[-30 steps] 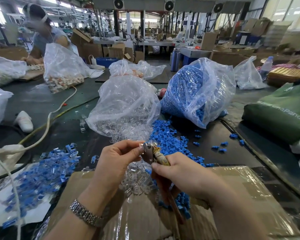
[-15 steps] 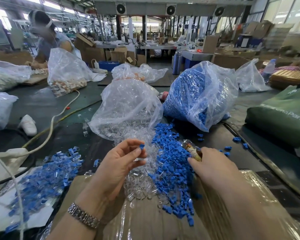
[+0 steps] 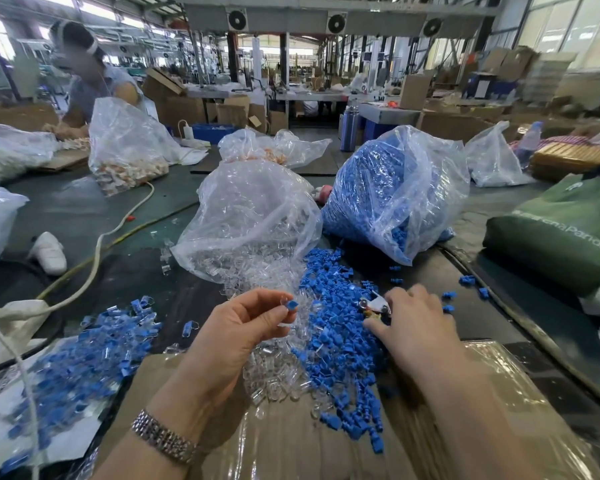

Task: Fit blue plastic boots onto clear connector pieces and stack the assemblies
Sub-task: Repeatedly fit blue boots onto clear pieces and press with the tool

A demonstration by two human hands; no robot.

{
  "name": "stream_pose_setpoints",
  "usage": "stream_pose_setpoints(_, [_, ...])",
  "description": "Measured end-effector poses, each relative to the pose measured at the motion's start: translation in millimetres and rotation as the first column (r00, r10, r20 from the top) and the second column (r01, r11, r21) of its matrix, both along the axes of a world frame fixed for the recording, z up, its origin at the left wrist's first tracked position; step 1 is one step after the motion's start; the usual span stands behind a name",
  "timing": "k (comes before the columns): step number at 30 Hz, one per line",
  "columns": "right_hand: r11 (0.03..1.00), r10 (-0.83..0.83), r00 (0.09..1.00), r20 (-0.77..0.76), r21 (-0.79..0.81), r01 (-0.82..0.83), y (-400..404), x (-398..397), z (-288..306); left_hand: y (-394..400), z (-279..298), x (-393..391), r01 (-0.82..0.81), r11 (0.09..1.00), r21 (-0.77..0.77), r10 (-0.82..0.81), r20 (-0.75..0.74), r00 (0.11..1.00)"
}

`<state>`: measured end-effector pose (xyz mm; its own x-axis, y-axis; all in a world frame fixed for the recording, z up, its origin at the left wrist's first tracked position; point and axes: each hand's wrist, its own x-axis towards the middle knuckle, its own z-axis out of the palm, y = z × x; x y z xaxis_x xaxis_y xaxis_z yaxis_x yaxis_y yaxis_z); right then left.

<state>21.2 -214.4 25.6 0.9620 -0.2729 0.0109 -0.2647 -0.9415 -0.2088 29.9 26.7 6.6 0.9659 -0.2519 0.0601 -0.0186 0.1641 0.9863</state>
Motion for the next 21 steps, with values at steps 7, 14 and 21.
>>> stream_pose_setpoints(7, [0.923, 0.317, 0.928, 0.198, 0.161, -0.349, 20.7, 4.5, -7.5, 37.6, 10.0, 3.8, -0.662, 0.549, 0.51, 0.556, 0.369, 0.745])
stream_pose_setpoints(14, [0.912, 0.368, 0.919, 0.143, 0.138, -0.387, 25.2, 10.4, -17.4, 40.9, 3.8, 5.5, -0.581, 0.339, 0.74, 0.345, 0.477, 0.808])
stream_pose_setpoints(21, [0.923, 0.324, 0.928, 0.185, 0.152, -0.353, 27.2, 11.9, -19.6, 31.5, -2.1, 5.5, -0.285, 0.247, 0.926, 0.174, 0.247, 0.953])
